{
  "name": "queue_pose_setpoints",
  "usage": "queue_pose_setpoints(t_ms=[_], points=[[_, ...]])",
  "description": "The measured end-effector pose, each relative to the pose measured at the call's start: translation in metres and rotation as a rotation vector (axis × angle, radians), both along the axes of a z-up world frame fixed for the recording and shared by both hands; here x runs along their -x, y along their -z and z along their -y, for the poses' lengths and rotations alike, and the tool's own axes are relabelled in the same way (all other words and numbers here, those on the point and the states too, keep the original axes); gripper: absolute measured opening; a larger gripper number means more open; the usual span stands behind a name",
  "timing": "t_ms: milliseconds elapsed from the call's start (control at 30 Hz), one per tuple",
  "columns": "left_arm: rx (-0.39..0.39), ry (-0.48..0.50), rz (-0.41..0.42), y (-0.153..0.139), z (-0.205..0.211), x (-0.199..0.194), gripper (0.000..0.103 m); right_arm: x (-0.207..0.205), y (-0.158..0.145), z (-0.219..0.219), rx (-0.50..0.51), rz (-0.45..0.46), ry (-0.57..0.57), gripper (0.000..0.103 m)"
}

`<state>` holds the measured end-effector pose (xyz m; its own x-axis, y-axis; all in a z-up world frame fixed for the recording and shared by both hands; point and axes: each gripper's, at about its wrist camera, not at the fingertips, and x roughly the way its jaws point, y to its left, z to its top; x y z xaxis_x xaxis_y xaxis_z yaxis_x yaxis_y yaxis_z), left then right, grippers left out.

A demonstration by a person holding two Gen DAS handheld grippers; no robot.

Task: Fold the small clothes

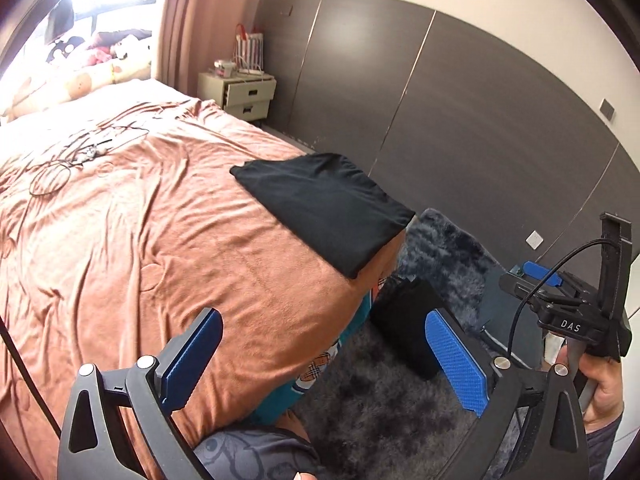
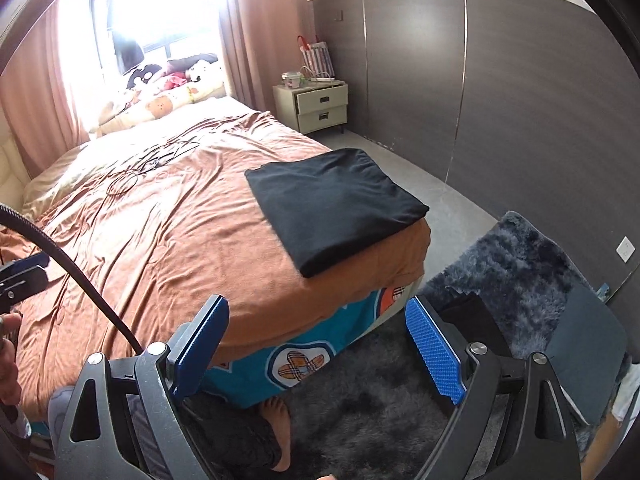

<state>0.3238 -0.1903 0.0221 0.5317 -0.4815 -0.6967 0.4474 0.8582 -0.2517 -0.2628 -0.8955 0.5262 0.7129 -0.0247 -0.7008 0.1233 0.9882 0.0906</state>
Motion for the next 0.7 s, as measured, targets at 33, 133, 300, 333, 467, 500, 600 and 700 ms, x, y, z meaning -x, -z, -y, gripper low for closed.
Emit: queue_pose_setpoints(t_ms=[33,133,300,333,467,500,600,700], points=[[-0.002,-0.007,0.014,-0.003,-0.005,0.007,0.103,0.004,0.0,-0.002,0.0,0.001,0.002,0.089],[-0.009,-0.032,0.07,-0.012,-0.021,0.031,0.103,0.018,-0.001,-0.011,0.018,0.005,0.01,0.09],[0.012,-0.1,0.123,-0.022,-0.049,0.067,0.103,0.046,-0.006,-0.036,0.051,0.047,-0.024,0.09],[0.02,-0.112,0.129,-0.023,-0.056,0.073,0.103,0.05,-0.007,-0.04,0.049,0.055,-0.034,0.09],[0.025,-0.168,0.157,-0.024,-0.078,0.103,0.103,0.072,-0.008,-0.055,0.046,0.076,-0.076,0.091],[0.026,-0.178,0.164,-0.025,-0.084,0.11,0.103,0.077,-0.009,-0.059,0.039,0.081,-0.089,0.091],[0.025,-0.209,0.188,-0.025,-0.097,0.135,0.103,0.09,-0.009,-0.06,-0.003,0.092,-0.117,0.091],[0.027,-0.233,0.2,-0.025,-0.109,0.155,0.103,0.101,-0.01,-0.062,0.014,0.108,-0.134,0.091]])
